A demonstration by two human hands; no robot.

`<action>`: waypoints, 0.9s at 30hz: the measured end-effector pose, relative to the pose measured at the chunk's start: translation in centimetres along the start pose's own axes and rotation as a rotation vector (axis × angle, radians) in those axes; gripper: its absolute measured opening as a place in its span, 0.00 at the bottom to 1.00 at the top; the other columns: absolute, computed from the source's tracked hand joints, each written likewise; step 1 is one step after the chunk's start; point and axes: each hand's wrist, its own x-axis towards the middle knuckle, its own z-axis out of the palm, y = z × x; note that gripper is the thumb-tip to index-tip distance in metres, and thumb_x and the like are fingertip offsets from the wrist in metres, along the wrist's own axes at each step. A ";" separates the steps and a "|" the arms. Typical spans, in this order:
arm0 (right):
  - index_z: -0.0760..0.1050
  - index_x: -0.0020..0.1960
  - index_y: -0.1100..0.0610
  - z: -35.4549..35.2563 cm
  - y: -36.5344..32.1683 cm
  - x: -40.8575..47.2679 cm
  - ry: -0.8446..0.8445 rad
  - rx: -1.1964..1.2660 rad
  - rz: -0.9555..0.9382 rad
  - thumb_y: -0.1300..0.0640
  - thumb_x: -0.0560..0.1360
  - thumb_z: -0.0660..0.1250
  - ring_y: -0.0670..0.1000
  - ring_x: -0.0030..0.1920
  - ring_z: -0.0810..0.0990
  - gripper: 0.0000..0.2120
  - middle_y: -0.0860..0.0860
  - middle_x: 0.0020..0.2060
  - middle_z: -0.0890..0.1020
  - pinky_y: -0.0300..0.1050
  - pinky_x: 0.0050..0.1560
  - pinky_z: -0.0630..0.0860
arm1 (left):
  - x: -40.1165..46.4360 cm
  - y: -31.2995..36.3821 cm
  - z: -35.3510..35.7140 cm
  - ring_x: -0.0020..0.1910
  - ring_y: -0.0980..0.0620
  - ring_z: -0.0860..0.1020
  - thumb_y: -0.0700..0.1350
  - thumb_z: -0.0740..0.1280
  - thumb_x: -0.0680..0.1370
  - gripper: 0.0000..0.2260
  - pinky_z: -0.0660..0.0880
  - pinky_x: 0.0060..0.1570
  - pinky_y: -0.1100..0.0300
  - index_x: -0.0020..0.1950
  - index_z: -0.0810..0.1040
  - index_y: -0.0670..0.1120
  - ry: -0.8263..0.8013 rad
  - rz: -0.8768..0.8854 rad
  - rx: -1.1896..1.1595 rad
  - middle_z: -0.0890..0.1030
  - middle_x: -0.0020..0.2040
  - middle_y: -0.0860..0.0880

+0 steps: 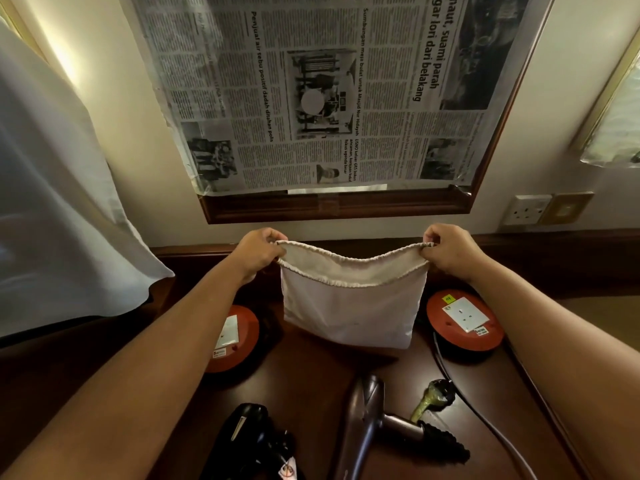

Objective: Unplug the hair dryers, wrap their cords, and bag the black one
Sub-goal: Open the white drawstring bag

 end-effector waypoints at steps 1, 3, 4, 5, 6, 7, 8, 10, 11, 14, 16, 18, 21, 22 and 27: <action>0.74 0.42 0.58 0.0 0.1 0.2 0.008 0.004 0.009 0.64 0.73 0.67 0.53 0.37 0.77 0.03 0.53 0.38 0.78 0.42 0.33 0.71 | 0.3 -0.1 -0.3 0.41 0.50 0.76 0.32 0.68 0.72 0.09 0.73 0.39 0.59 0.47 0.78 0.45 0.007 -0.002 0.010 0.79 0.44 0.44; 0.75 0.43 0.58 0.0 0.2 0.7 0.042 0.028 0.049 0.64 0.73 0.66 0.52 0.34 0.77 0.02 0.53 0.37 0.78 0.43 0.31 0.73 | 0.7 -0.4 -0.8 0.39 0.51 0.75 0.33 0.68 0.73 0.08 0.72 0.37 0.60 0.49 0.79 0.43 0.040 0.001 0.082 0.79 0.43 0.45; 0.75 0.43 0.58 0.0 0.3 0.9 0.063 0.037 0.064 0.64 0.73 0.66 0.51 0.33 0.77 0.02 0.54 0.36 0.79 0.43 0.31 0.74 | 0.8 -0.5 -1.0 0.38 0.51 0.75 0.34 0.67 0.73 0.08 0.72 0.35 0.62 0.50 0.78 0.44 0.059 0.018 0.152 0.78 0.42 0.47; 0.75 0.43 0.58 0.0 0.4 1.1 0.079 0.037 0.071 0.64 0.72 0.66 0.51 0.33 0.77 0.02 0.54 0.36 0.79 0.43 0.31 0.73 | 0.8 -0.6 -1.2 0.37 0.52 0.75 0.35 0.67 0.74 0.07 0.71 0.34 0.62 0.49 0.78 0.44 0.069 0.047 0.247 0.78 0.41 0.48; 0.75 0.42 0.58 0.1 0.5 1.4 0.086 0.024 0.069 0.64 0.72 0.66 0.51 0.34 0.76 0.02 0.54 0.36 0.78 0.42 0.31 0.72 | 0.9 -0.8 -1.4 0.37 0.53 0.75 0.36 0.66 0.75 0.06 0.70 0.33 0.63 0.49 0.78 0.45 0.068 0.085 0.358 0.78 0.41 0.48; 0.75 0.42 0.58 0.1 0.5 1.5 0.078 -0.004 0.055 0.64 0.72 0.66 0.51 0.35 0.76 0.02 0.53 0.37 0.78 0.41 0.31 0.70 | 1.0 -1.0 -1.5 0.37 0.53 0.76 0.36 0.66 0.75 0.06 0.70 0.32 0.63 0.48 0.79 0.45 0.059 0.131 0.469 0.79 0.42 0.48; 0.74 0.42 0.58 0.1 0.6 1.6 0.052 -0.044 0.035 0.64 0.72 0.66 0.51 0.37 0.75 0.03 0.53 0.38 0.78 0.41 0.32 0.69 | 1.1 -1.2 -1.6 0.38 0.51 0.76 0.36 0.65 0.75 0.06 0.70 0.33 0.63 0.48 0.79 0.44 0.048 0.173 0.559 0.79 0.43 0.47; 0.72 0.41 0.57 0.4 0.8 1.8 -0.021 -0.122 0.013 0.64 0.73 0.66 0.53 0.38 0.75 0.04 0.54 0.38 0.77 0.41 0.33 0.70 | 1.3 -1.6 -1.7 0.41 0.49 0.77 0.37 0.65 0.75 0.06 0.69 0.35 0.62 0.48 0.79 0.44 0.045 0.222 0.640 0.79 0.45 0.46; 0.72 0.41 0.57 0.5 0.9 1.9 -0.043 -0.145 0.012 0.64 0.73 0.66 0.54 0.38 0.75 0.05 0.54 0.38 0.77 0.42 0.33 0.70 | 1.4 -1.7 -1.7 0.42 0.49 0.76 0.37 0.65 0.76 0.06 0.69 0.35 0.62 0.49 0.79 0.44 0.055 0.225 0.636 0.78 0.46 0.46; 0.71 0.42 0.59 1.2 0.8 2.3 0.011 -0.114 0.022 0.66 0.73 0.65 0.54 0.37 0.75 0.05 0.56 0.39 0.77 0.43 0.33 0.71 | 1.7 -1.7 -1.5 0.42 0.51 0.75 0.35 0.63 0.76 0.08 0.70 0.36 0.62 0.50 0.80 0.44 0.114 0.172 0.526 0.78 0.46 0.49; 0.72 0.44 0.60 1.7 0.6 2.6 0.075 -0.015 0.075 0.67 0.73 0.64 0.55 0.35 0.78 0.04 0.56 0.38 0.78 0.44 0.32 0.74 | 1.9 -1.8 -1.2 0.44 0.52 0.76 0.34 0.62 0.76 0.11 0.71 0.41 0.62 0.49 0.82 0.43 0.140 0.124 0.471 0.79 0.45 0.50; 0.73 0.44 0.58 2.2 0.3 2.9 0.106 0.097 0.145 0.68 0.73 0.64 0.54 0.32 0.80 0.06 0.56 0.38 0.79 0.43 0.31 0.75 | 2.2 -2.1 -0.8 0.37 0.53 0.76 0.34 0.62 0.75 0.11 0.71 0.35 0.63 0.46 0.83 0.43 0.149 0.055 0.327 0.80 0.39 0.48; 0.75 0.42 0.58 2.8 0.0 3.6 0.137 0.312 0.226 0.70 0.74 0.64 0.52 0.33 0.80 0.09 0.57 0.40 0.79 0.48 0.38 0.81 | 2.1 -2.5 -0.6 0.29 0.50 0.74 0.35 0.65 0.75 0.07 0.71 0.29 0.61 0.42 0.82 0.40 0.126 -0.074 0.022 0.78 0.33 0.43; 0.76 0.42 0.58 2.9 -0.1 3.8 0.147 0.373 0.249 0.70 0.74 0.63 0.52 0.34 0.81 0.09 0.57 0.40 0.80 0.50 0.43 0.82 | 2.1 -2.6 -0.5 0.30 0.48 0.75 0.36 0.66 0.75 0.05 0.73 0.32 0.59 0.42 0.82 0.39 0.112 -0.105 -0.059 0.78 0.34 0.42; 0.79 0.46 0.58 3.3 -0.4 4.4 0.186 0.506 0.302 0.66 0.76 0.64 0.52 0.45 0.82 0.06 0.54 0.44 0.81 0.50 0.52 0.81 | 2.2 -2.3 0.2 0.33 0.48 0.75 0.34 0.66 0.76 0.04 0.75 0.30 0.63 0.43 0.79 0.33 0.126 -0.172 -0.370 0.76 0.36 0.41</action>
